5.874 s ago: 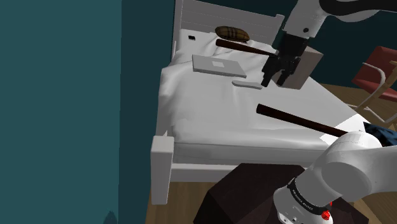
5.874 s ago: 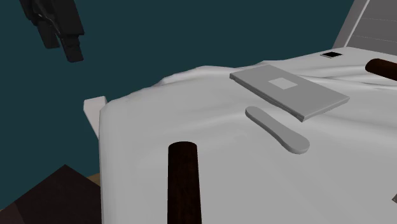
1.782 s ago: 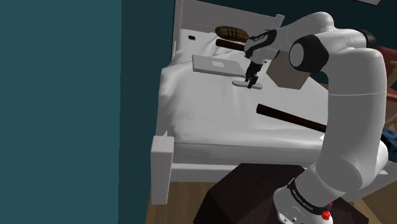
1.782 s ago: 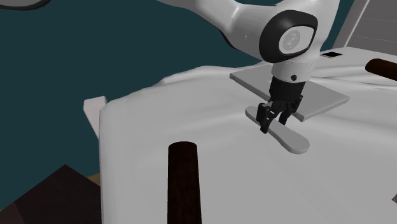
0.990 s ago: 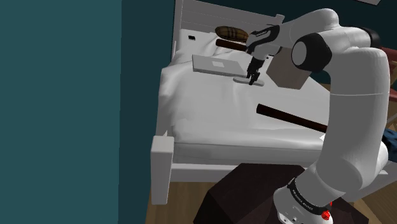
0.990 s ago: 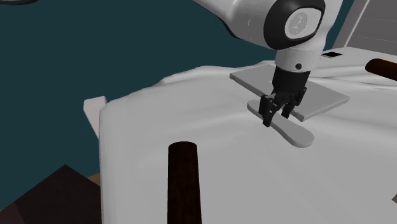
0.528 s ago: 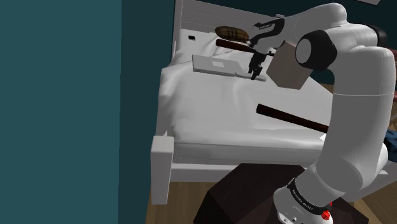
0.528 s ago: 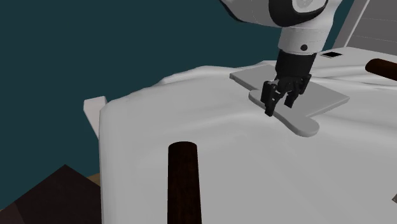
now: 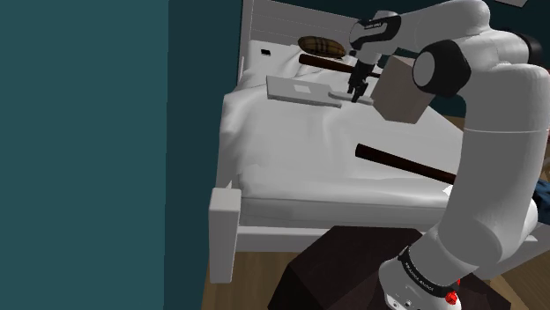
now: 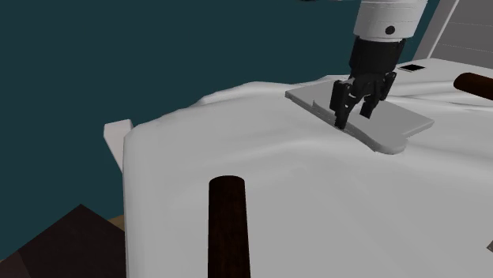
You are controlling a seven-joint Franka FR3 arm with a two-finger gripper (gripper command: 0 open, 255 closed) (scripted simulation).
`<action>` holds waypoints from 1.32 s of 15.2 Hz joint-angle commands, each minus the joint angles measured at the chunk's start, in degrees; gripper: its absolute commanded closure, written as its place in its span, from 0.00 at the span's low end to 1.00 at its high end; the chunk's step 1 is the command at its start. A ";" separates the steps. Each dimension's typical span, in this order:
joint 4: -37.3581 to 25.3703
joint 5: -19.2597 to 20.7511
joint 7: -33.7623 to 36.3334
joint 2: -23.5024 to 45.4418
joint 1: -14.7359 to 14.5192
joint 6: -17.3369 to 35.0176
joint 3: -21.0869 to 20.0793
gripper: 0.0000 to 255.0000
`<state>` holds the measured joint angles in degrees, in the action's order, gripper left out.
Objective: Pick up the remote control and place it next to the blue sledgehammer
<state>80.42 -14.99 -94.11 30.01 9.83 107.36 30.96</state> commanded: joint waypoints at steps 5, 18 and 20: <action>-3.83 0.48 0.46 -0.65 0.35 -4.33 0.29 1.00; 33.42 17.11 8.15 -32.29 -9.74 5.67 3.18 1.00; 34.59 16.87 7.98 -31.87 -9.48 7.18 3.03 1.00</action>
<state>113.43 1.42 -86.44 -1.15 0.42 113.54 34.07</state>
